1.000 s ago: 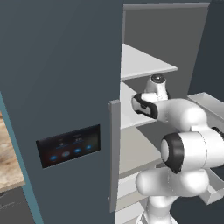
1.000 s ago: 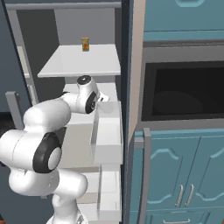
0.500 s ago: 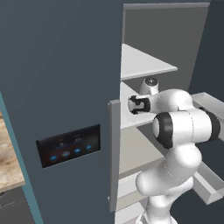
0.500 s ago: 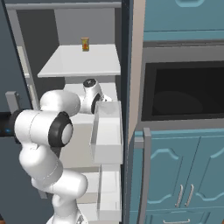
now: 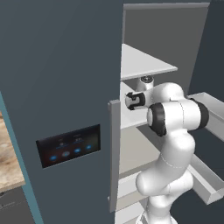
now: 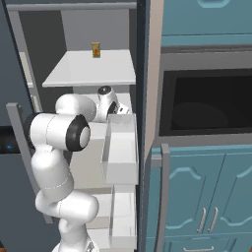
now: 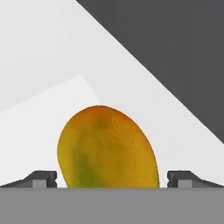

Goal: Pick the peach and mango from the fridge and place them on the plate next to the blender to make a fruit smoothie.

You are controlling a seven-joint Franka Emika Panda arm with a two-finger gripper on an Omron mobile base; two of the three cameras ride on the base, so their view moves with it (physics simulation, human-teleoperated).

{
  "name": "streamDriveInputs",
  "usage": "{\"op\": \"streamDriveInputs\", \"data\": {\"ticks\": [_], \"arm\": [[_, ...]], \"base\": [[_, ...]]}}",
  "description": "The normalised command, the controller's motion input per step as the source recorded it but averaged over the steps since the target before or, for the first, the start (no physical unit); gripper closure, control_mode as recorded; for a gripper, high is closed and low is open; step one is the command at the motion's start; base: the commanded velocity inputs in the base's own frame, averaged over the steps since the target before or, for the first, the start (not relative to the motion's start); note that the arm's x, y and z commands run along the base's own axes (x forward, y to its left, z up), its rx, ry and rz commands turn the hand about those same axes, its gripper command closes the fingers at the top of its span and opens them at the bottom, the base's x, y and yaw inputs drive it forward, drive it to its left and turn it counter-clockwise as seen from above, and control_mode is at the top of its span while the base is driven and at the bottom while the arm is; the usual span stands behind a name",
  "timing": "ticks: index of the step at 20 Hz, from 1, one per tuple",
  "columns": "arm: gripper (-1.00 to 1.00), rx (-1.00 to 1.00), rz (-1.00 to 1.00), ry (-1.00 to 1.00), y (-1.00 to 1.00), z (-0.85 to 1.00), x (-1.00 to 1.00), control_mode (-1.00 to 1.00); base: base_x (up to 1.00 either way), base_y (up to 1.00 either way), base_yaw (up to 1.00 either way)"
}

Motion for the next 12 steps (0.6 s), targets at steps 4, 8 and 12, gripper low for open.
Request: {"op": "streamDriveInputs", "data": {"ticks": [4,8,12], "arm": [[-1.00,0.00,0.00,0.04,-0.03,-0.34,0.51,-1.00],[1.00,0.00,0.00,0.15,-0.08,-0.72,0.16,-1.00],[1.00,0.00,0.00,0.06,-0.11,-0.83,-0.01,-1.00]], "base": [[0.00,0.00,0.00],[0.00,0.00,0.00],[0.00,0.00,0.00]]}}
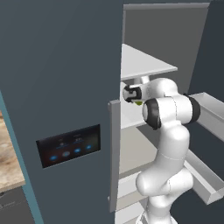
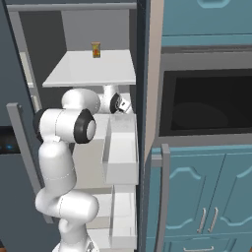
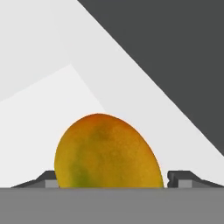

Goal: Pick the peach and mango from the fridge and place them on the plate next to the blender to make a fruit smoothie.

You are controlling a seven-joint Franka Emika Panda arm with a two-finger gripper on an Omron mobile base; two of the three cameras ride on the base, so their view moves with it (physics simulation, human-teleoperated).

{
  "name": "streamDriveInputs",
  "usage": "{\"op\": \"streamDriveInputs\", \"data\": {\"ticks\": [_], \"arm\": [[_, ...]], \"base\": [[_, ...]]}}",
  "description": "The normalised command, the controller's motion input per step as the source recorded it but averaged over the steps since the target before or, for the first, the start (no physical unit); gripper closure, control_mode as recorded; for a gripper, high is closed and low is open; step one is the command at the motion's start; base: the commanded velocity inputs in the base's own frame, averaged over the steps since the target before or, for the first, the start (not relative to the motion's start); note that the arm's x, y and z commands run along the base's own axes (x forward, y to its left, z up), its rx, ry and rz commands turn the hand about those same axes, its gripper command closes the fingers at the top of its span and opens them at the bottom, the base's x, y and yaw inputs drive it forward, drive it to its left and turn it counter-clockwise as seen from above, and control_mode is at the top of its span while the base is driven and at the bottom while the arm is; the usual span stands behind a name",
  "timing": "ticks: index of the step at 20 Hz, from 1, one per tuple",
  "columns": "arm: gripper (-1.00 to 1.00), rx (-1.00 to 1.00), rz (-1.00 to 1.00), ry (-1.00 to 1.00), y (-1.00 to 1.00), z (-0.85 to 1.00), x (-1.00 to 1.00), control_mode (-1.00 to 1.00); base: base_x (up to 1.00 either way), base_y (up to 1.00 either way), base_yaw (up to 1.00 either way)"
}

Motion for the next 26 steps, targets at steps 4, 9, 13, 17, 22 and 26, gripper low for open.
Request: {"op": "streamDriveInputs", "data": {"ticks": [4,9,13,17,22,26], "arm": [[1.00,0.01,0.00,-0.10,-0.03,-0.21,0.00,-1.00],[1.00,0.00,0.00,-0.12,0.00,-0.40,-0.04,-1.00],[1.00,0.00,0.00,-0.14,-0.01,-0.53,-0.19,-1.00],[1.00,0.00,0.00,-0.29,0.00,-0.41,-0.58,-1.00],[1.00,0.00,0.00,-0.40,0.03,0.17,-0.93,-1.00],[1.00,-0.08,0.00,-0.28,0.23,0.95,-0.91,-1.00]], "base": [[0.00,0.00,0.00],[0.00,0.00,0.00],[0.00,0.00,0.00],[0.00,0.00,0.00],[0.00,0.00,0.00],[0.00,0.00,0.00]]}}
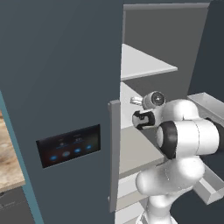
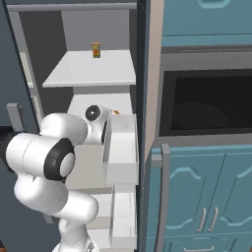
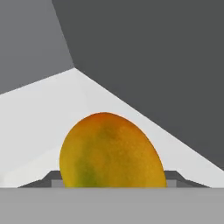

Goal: Pick the peach and mango from the fridge and place them on the plate next to the blender to make a fruit smoothie.

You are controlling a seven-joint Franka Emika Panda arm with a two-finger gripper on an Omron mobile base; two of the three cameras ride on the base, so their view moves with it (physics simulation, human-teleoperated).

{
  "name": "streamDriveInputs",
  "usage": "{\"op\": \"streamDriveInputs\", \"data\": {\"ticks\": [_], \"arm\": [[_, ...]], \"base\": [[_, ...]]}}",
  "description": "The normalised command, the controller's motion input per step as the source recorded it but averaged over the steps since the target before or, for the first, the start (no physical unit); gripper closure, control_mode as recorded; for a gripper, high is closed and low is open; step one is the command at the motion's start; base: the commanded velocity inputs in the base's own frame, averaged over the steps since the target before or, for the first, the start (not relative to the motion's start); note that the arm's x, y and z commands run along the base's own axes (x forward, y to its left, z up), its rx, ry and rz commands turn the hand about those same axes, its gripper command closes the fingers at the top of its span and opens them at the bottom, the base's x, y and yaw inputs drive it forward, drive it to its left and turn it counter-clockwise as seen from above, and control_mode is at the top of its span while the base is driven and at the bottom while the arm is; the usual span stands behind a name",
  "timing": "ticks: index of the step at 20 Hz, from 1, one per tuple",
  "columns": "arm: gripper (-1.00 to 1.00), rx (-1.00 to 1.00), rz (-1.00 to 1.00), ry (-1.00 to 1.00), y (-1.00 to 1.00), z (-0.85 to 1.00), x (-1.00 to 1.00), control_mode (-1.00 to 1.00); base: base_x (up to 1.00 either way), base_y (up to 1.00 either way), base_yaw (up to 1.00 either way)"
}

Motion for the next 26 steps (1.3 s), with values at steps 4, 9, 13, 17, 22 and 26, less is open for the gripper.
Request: {"op": "streamDriveInputs", "data": {"ticks": [4,9,13,17,22,26], "arm": [[1.00,-0.07,0.00,-0.12,0.30,1.00,-0.65,-1.00],[1.00,-0.01,0.00,-0.01,0.26,1.00,-0.86,-1.00],[1.00,0.00,0.00,0.06,0.01,1.00,-1.00,-1.00],[1.00,0.08,0.00,0.21,0.00,1.00,-1.00,-1.00],[1.00,0.16,0.02,0.33,0.00,0.93,-1.00,-1.00],[1.00,0.13,0.03,0.27,0.05,0.57,-1.00,-1.00]], "base": [[0.00,0.00,0.00],[0.00,0.00,0.00],[0.00,0.00,0.00],[0.00,0.00,0.00],[0.00,0.00,0.00],[0.00,0.00,0.00]]}}
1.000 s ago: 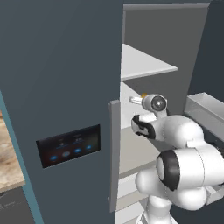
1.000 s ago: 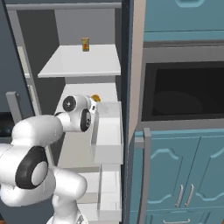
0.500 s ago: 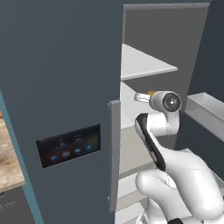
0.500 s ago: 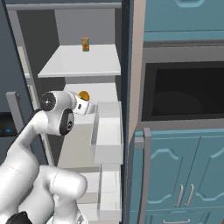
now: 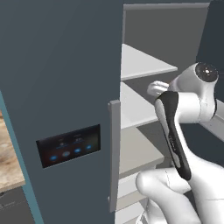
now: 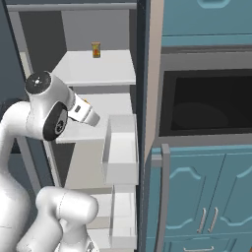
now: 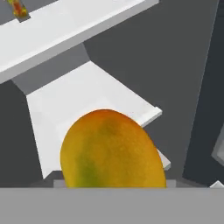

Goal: Pick the peach and mango from the fridge and place them on the plate next to the blender to make a fruit smoothie.

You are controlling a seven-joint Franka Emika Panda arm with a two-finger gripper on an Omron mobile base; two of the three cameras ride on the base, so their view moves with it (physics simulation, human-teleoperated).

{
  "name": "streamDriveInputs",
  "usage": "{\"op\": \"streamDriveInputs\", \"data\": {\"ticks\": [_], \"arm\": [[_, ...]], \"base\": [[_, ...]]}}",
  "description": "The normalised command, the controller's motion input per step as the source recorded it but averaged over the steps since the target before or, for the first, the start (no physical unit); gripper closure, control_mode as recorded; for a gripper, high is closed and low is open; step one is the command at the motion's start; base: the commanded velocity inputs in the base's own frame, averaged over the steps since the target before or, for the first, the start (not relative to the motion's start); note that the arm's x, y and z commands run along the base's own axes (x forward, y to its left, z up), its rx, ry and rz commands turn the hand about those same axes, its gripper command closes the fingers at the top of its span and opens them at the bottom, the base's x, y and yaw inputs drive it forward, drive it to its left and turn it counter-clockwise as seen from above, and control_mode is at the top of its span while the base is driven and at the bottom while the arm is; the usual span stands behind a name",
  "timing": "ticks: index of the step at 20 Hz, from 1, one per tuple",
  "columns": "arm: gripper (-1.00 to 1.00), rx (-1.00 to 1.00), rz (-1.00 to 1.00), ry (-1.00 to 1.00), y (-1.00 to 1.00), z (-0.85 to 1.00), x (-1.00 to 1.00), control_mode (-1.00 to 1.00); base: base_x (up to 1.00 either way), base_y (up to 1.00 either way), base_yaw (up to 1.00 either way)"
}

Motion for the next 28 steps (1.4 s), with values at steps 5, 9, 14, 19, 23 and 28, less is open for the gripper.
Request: {"op": "streamDriveInputs", "data": {"ticks": [5,9,14,19,23,28], "arm": [[1.00,0.01,0.04,-0.01,0.34,-0.09,-1.00,-1.00],[1.00,0.00,0.00,0.00,0.00,0.00,0.00,1.00],[1.00,0.00,0.00,0.00,0.00,0.00,0.00,1.00],[1.00,0.00,0.00,0.00,0.00,0.00,0.00,1.00],[1.00,0.00,0.00,0.00,0.00,0.00,0.00,1.00],[1.00,0.00,0.00,0.00,0.00,0.00,0.00,1.00]], "base": [[0.00,0.00,0.00],[-1.00,0.61,-0.01],[-0.97,0.38,-0.55],[-0.60,0.17,-0.89],[-0.34,0.03,-0.88],[0.00,-0.15,-0.87]]}}
